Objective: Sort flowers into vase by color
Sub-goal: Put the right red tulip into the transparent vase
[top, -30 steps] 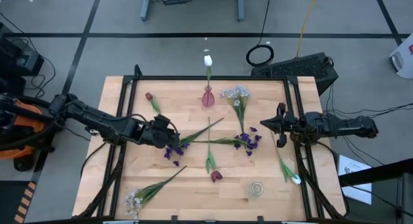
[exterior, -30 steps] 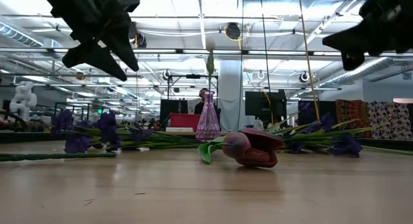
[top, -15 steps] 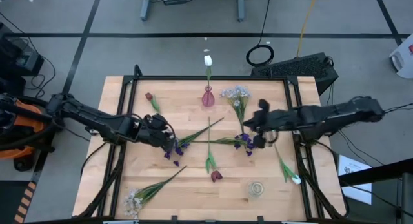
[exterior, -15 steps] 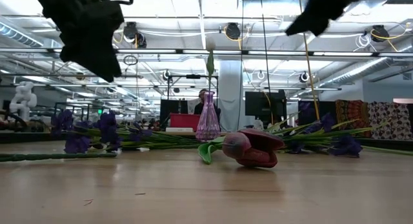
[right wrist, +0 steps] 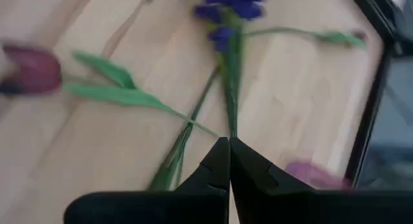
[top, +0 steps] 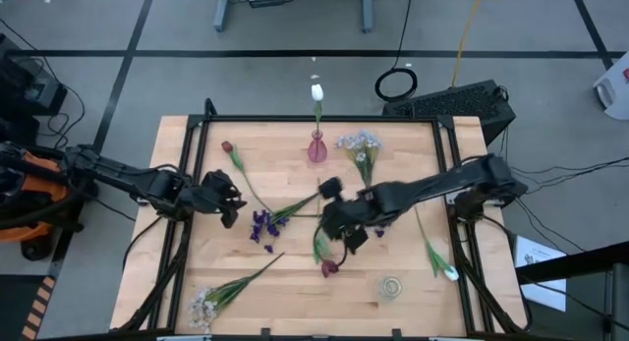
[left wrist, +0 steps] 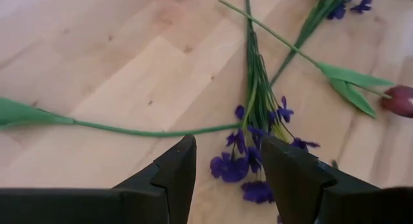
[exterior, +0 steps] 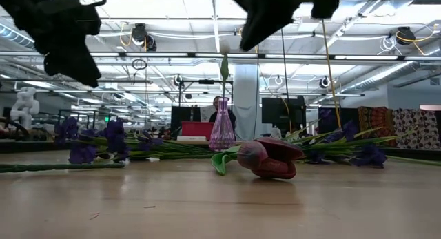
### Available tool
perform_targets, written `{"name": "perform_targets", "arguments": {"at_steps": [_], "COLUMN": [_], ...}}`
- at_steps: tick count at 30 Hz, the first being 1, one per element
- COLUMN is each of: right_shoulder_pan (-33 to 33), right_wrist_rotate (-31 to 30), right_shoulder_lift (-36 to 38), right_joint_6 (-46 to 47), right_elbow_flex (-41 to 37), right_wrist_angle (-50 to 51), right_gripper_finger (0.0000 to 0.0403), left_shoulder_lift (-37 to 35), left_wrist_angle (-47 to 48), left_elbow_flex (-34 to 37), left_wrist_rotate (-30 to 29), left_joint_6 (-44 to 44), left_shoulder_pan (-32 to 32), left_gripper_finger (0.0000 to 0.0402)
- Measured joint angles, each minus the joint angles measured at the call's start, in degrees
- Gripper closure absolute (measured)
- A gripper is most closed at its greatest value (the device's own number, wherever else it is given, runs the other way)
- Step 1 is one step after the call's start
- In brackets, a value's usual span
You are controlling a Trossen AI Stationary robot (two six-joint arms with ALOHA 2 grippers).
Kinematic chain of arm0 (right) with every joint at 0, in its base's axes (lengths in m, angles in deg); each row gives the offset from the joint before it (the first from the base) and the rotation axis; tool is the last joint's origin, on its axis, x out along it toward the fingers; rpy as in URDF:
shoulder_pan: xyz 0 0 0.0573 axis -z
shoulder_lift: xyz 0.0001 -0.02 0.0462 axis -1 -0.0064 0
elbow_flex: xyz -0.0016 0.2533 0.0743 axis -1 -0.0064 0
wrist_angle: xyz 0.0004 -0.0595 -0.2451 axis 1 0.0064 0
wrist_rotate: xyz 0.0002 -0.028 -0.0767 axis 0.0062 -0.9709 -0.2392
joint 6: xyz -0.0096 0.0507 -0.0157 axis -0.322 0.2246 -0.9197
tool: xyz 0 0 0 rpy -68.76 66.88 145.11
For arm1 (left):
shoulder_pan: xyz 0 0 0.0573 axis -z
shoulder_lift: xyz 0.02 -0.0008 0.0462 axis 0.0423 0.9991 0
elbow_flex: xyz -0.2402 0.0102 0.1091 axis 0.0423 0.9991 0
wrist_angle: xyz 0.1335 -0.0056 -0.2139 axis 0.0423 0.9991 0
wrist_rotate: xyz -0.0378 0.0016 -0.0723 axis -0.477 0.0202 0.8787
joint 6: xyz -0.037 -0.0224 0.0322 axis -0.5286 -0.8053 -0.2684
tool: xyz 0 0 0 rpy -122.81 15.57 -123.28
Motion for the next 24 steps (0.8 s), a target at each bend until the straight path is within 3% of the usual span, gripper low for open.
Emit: {"name": "perform_targets", "arguments": {"at_steps": [10, 24], "right_shoulder_pan": [-1.78, 0.30], "right_wrist_rotate": [-0.42, 0.07], "right_shoulder_lift": [-14.06, -22.19], "right_joint_6": [-17.76, -24.96], "right_elbow_flex": [5.58, 5.58], "right_wrist_angle": [1.20, 0.11], "right_gripper_finger": [0.0377, 0.0316], "left_shoulder_lift": [-4.21, -4.32], "left_wrist_angle": [-0.68, -0.72], "left_elbow_flex": [2.36, 2.38], "left_wrist_rotate": [4.52, 4.63], "left_joint_6": [1.45, 1.14], "left_shoulder_pan": [0.00, 0.00], "left_gripper_finger": [0.0224, 0.0224]}}
